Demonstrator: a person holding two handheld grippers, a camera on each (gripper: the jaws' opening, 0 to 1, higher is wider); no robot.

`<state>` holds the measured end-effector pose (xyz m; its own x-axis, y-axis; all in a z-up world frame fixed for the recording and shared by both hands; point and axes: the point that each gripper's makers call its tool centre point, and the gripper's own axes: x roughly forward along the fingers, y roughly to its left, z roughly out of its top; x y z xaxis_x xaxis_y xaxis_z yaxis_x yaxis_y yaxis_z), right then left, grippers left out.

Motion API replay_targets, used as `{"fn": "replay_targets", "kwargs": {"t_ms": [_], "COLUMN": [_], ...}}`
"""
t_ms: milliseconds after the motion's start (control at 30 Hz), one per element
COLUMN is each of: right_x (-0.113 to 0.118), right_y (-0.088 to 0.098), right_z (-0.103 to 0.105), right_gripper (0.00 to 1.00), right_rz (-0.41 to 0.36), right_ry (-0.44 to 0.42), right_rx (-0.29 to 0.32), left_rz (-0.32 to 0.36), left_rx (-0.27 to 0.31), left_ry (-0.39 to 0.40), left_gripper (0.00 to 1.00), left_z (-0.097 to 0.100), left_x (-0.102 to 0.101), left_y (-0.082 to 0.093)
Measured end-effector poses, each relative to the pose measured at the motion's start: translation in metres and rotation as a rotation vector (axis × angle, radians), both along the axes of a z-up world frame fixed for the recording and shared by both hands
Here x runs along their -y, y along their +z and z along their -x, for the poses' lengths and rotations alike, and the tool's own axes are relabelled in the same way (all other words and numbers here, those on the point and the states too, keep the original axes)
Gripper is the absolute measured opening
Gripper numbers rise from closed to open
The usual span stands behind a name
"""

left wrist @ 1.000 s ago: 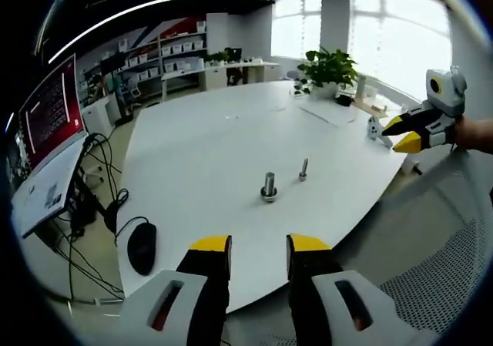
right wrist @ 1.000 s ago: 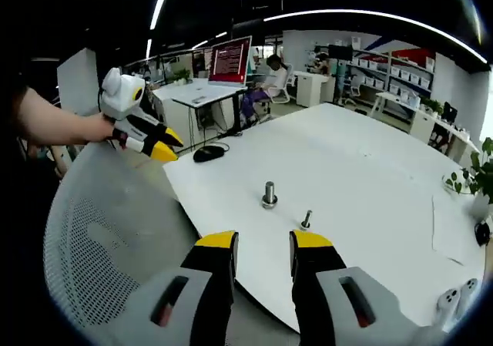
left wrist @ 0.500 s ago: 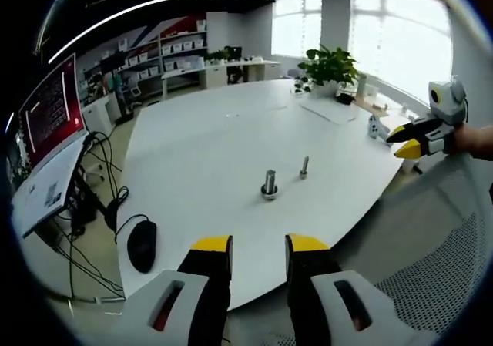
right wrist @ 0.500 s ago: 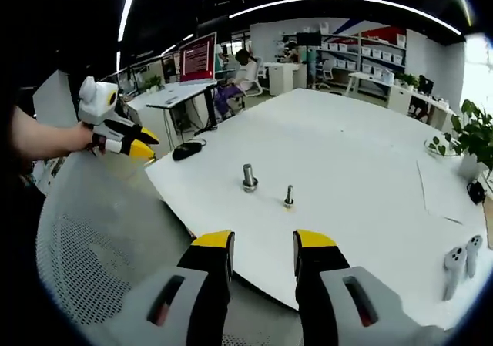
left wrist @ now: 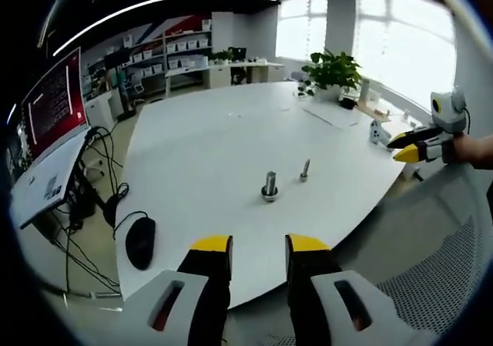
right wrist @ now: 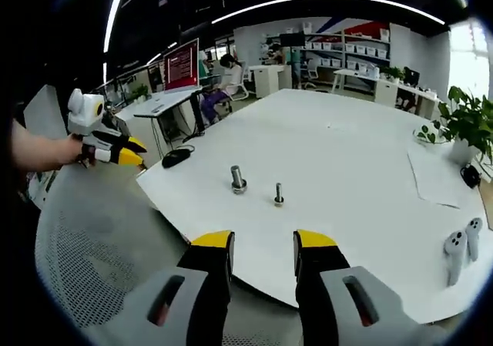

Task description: Place the washer onto the threaded stud by aligning its center hole with the stud, sliding it down to the base, and recovering from edge contact or off-axis alignment until the washer reaches the visible bottom stop.

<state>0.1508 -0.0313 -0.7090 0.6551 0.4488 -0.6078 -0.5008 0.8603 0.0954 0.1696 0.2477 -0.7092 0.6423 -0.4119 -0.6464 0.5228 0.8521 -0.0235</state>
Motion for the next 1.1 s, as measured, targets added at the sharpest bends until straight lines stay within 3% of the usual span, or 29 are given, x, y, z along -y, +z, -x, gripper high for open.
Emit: {"fn": "replay_targets", "kwargs": {"t_ms": [300, 433, 1100], "right_x": [-0.003, -0.007, -0.016], "right_y": [-0.002, -0.002, -0.003], "right_z": [0.003, 0.004, 0.009], "right_gripper": [0.33, 0.33, 0.33], "right_rz": [0.001, -0.011, -0.044], "right_ry": [0.016, 0.035, 0.084], "right_rx": [-0.011, -0.020, -0.032], "left_rz": [0.036, 0.030, 0.027], "left_rx": [-0.016, 0.015, -0.030], "left_ry": [0.031, 0.043, 0.074], "left_gripper": [0.25, 0.25, 0.26], "left_z": [-0.001, -0.004, -0.001], "left_x": [-0.003, -0.005, -0.008], "left_y": [0.001, 0.006, -0.001]}}
